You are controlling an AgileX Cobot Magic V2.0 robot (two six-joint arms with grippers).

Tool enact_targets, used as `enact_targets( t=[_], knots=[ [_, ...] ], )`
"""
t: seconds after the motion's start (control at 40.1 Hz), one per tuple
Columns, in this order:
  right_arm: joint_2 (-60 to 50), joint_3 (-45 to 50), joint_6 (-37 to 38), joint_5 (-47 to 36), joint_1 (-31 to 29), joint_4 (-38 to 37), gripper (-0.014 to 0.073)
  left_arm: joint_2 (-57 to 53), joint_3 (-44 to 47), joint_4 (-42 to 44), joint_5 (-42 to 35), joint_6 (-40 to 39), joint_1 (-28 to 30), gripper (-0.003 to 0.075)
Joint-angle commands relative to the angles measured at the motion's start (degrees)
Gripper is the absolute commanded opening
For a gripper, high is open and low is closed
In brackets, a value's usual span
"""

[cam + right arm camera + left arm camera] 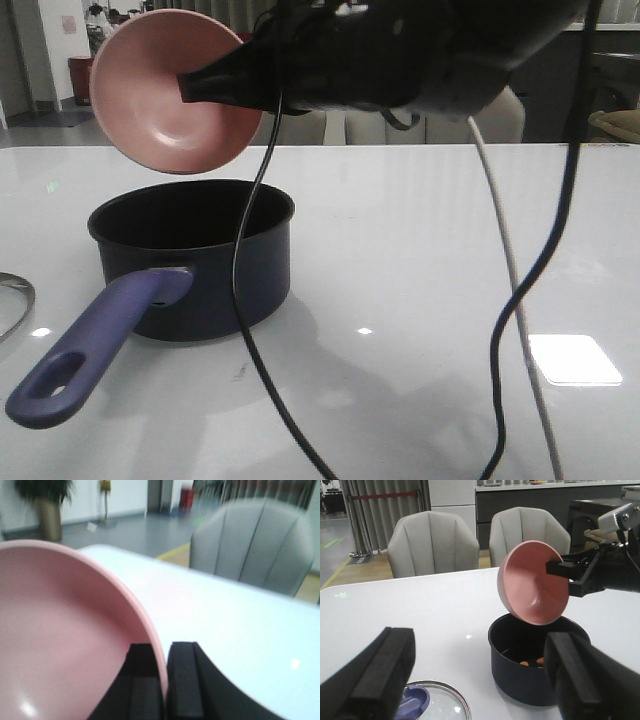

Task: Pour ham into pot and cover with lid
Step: 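Tilt the pink bowl over the saucepan to pour the carrot slices, then carry the empty bowl back and set it down, right gripper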

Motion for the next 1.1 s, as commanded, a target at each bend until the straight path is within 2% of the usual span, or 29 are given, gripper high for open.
enact_targets(
  t=[0.0, 0.1, 0.224, 0.549, 0.848, 1.072],
  knots=[
    [-8.4, -1.5, -1.2, 8.9, -1.2, 0.2, 0.0137, 0.6, -1.4, 0.0, -4.7, -0.1, -0.5, 0.0562],
    [-13.5, -1.5, -5.2, 19.4, -2.9, 0.2, 0.0137, 0.6, -1.4, 0.0, -4.7, -0.1, -0.5, 0.0562],
    [-18.9, -1.5, -5.6, 29.7, -7.1, 0.2, 0.0137, 0.6, -1.4, 0.0, -4.7, -0.1, -0.5, 0.0562],
    [-21.8, -1.4, -5.5, 52.9, -22.5, 1.5, 0.0137, 0.6, -1.4, 0.0, -4.7, -0.1, -0.5, 0.0562],
    [-15.7, -1.4, -5.5, 60.6, -32.3, 7.3, 0.0137, 0.6, -1.4, 0.0, -4.7, -0.1, -0.5, 0.0562],
    [-9.1, -1.7, -5.5, 61.0, -33.7, 7.3, 0.0143, 0.6, -1.4, 0.0, -4.7, -0.1, -0.5, 0.0562]
  ],
)
